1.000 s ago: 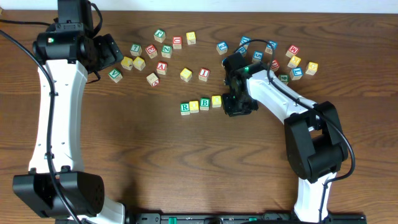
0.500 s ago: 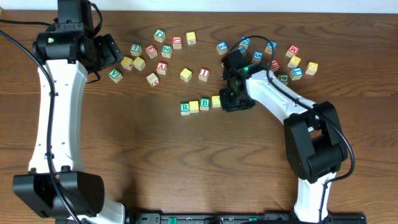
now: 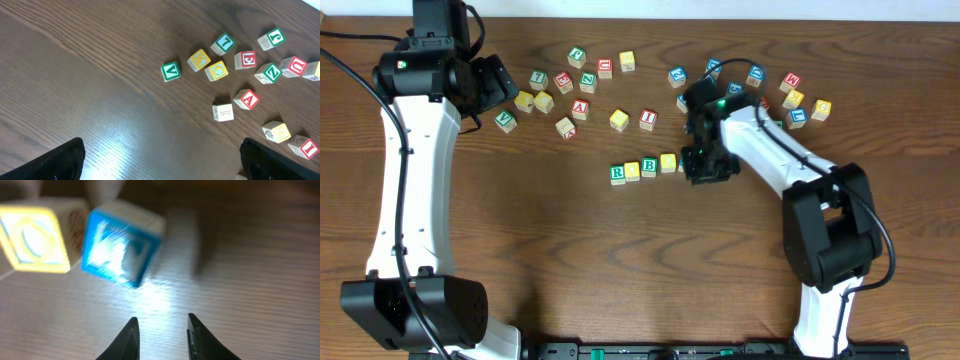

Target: Spell out ROBOT

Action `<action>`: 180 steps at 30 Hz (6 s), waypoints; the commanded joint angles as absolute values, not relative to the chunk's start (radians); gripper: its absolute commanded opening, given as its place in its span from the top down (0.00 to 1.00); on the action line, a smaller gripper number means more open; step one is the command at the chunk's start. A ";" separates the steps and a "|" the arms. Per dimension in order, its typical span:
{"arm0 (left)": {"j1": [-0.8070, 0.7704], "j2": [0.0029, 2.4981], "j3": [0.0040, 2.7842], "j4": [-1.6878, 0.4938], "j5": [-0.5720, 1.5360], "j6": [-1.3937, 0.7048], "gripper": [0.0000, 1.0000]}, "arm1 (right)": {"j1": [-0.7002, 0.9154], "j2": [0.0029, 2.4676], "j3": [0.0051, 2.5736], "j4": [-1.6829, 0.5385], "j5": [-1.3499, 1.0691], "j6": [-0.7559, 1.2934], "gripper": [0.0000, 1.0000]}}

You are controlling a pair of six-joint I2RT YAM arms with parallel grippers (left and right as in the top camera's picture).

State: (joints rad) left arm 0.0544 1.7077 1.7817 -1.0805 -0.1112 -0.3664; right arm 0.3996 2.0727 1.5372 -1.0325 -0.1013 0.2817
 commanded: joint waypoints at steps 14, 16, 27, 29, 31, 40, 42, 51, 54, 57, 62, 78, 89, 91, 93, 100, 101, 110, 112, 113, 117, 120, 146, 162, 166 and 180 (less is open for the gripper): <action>0.056 1.719 1.771 -1.084 -0.116 -0.368 0.02 | 0.361 2.121 1.557 -0.929 -0.062 0.390 0.75; 0.056 1.719 1.771 -1.084 -0.116 -0.368 0.02 | 0.364 2.135 1.557 -0.902 -0.063 0.390 0.75; 0.056 1.719 1.771 -1.083 -0.116 -0.369 0.02 | 0.409 2.141 1.557 -0.807 -0.089 0.392 0.75; 0.056 1.719 1.771 -1.084 -0.116 -0.372 0.02 | 0.419 2.141 1.557 -0.796 -0.089 0.392 0.75; 0.056 1.719 1.771 -1.084 -0.115 -0.372 0.02 | 0.426 2.142 1.557 -0.787 -0.089 0.392 0.75; 0.053 1.719 1.771 -1.084 -0.050 -0.376 0.02 | 0.434 2.142 1.557 -0.781 -0.088 0.379 0.75; 0.052 1.719 1.771 -1.084 -0.048 -0.375 0.08 | 0.433 2.141 1.557 -0.781 -0.088 0.368 0.72; 0.043 1.703 1.771 -1.087 -0.077 -0.374 0.81 | 0.388 2.108 1.672 -0.878 -0.084 0.304 0.68; 0.043 1.671 1.773 -1.082 -0.140 -0.374 0.85 | 0.389 2.099 1.746 -0.913 -0.098 0.263 0.65; 0.047 1.634 1.774 -1.065 -0.192 -0.374 0.86 | 0.403 2.099 1.779 -0.902 -0.170 0.237 0.67; 0.100 1.599 1.774 -1.051 -0.229 -0.375 0.85 | 0.491 2.129 1.778 -0.792 -0.313 0.239 0.73; 0.181 1.606 1.771 -1.095 -0.229 -0.379 0.79 | 0.771 2.252 1.778 -0.616 -0.219 0.299 0.74; 0.181 1.641 1.771 -1.118 -0.228 -0.379 0.77 | 0.803 2.277 1.778 -0.637 -0.154 0.315 0.71; 0.181 1.645 1.771 -1.118 -0.227 -0.379 0.77 | 0.802 2.277 1.778 -0.649 -0.136 0.318 0.71; 0.181 1.646 1.771 -1.118 -0.224 -0.379 0.77 | 0.802 2.277 1.778 -0.661 -0.117 0.320 0.72; 0.181 1.646 1.771 -1.118 -0.224 -0.379 0.76 | 0.801 2.277 1.778 -0.693 -0.068 0.337 0.72; 0.181 1.646 1.771 -1.118 -0.223 -0.379 0.76 | 0.800 2.277 1.778 -0.697 -0.065 0.337 0.72; 0.181 1.646 1.771 -1.118 -0.221 -0.379 0.76 | 0.771 2.277 1.778 -0.732 -0.058 0.337 0.73; 0.181 1.646 1.771 -1.118 -0.222 -0.379 0.76 | 0.759 2.277 1.778 -0.744 -0.058 0.344 0.74; 0.181 1.646 1.771 -1.118 -0.222 -0.379 0.76 | 0.755 2.277 1.778 -0.749 -0.058 0.345 0.75; 0.181 1.646 1.771 -1.118 -0.221 -0.379 0.76 | 0.737 2.277 1.778 -0.764 -0.058 0.347 0.76; 0.181 1.646 1.771 -1.118 -0.221 -0.379 0.76 | 0.728 2.277 1.778 -0.772 -0.058 0.356 0.76; 0.180 1.646 1.771 -1.117 -0.217 -0.379 0.76 | 0.648 2.277 1.778 -0.769 -0.017 0.448 0.75; 0.177 1.646 1.771 -1.117 -0.165 -0.405 0.77 | 0.580 2.157 1.891 -0.847 -0.020 0.406 0.68; 0.177 1.646 1.760 -1.117 -0.163 -0.406 0.77 | 0.537 2.162 1.884 -0.874 -0.017 0.404 0.69; 0.019 1.646 1.568 -0.964 -0.113 -0.409 0.78 | 0.508 2.162 1.768 -0.815 -0.017 0.392 0.91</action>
